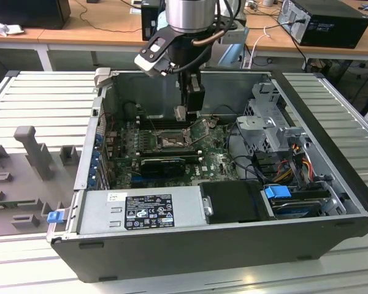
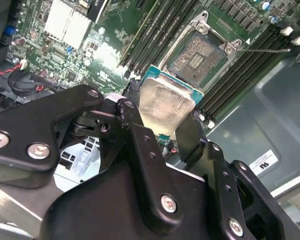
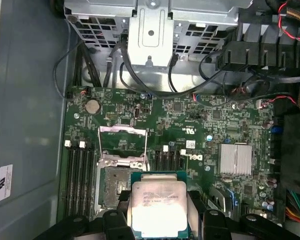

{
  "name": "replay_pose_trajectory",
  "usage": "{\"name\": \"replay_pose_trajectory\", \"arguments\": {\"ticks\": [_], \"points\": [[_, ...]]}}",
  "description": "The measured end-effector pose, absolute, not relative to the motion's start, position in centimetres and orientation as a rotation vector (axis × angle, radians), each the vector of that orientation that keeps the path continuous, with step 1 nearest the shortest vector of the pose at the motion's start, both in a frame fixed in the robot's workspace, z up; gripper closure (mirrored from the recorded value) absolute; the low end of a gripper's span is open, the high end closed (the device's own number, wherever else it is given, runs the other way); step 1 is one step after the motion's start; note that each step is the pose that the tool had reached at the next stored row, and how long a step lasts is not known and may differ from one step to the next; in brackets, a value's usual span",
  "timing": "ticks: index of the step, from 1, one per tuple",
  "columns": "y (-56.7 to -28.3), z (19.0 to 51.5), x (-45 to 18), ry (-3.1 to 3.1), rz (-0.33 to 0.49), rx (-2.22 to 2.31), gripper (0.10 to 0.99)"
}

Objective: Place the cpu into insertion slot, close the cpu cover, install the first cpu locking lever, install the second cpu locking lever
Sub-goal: 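Place the cpu into insertion slot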

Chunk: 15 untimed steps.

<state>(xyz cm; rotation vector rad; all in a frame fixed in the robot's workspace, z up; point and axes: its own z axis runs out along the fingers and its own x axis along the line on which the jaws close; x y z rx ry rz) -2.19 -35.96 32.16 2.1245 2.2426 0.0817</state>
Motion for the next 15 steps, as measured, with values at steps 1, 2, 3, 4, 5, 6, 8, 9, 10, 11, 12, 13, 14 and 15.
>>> {"name": "replay_pose_trajectory", "arguments": {"ticks": [1, 2, 3, 4, 5, 6, 8, 9, 10, 11, 12, 13, 14, 15], "points": [[-36.0, 31.9, -2.2, 2.242, 0.082, 2.125, 0.557], [-36.0, 31.8, -2.2, 2.241, 0.082, 2.126, 0.557], [-36.0, 31.6, -2.2, 2.235, 0.081, 2.133, 0.557], [-36.0, 31.5, -2.2, 2.229, 0.081, 2.139, 0.557], [-36.0, 31.5, -2.2, 2.220, 0.081, 2.147, 0.557], [-36.0, 31.4, -2.2, 2.215, 0.080, 2.152, 0.557], [-36.0, 31.1, -2.2, 2.213, 0.079, 2.153, 0.557], [-35.9, 30.8, -2.4, 2.213, 0.079, 2.153, 0.557], [-35.9, 30.6, -2.5, 2.213, 0.079, 2.153, 0.557], [-35.9, 30.4, -2.6, 2.213, 0.079, 2.153, 0.557], [-35.8, 30.1, -2.7, 2.213, 0.079, 2.153, 0.557], [-35.7, 29.8, -2.8, 2.213, 0.079, 2.153, 0.557], [-35.7, 29.7, -2.8, 2.213, 0.079, 2.153, 0.557], [-35.6, 29.4, -2.8, 2.213, 0.079, 2.154, 0.557]]}}
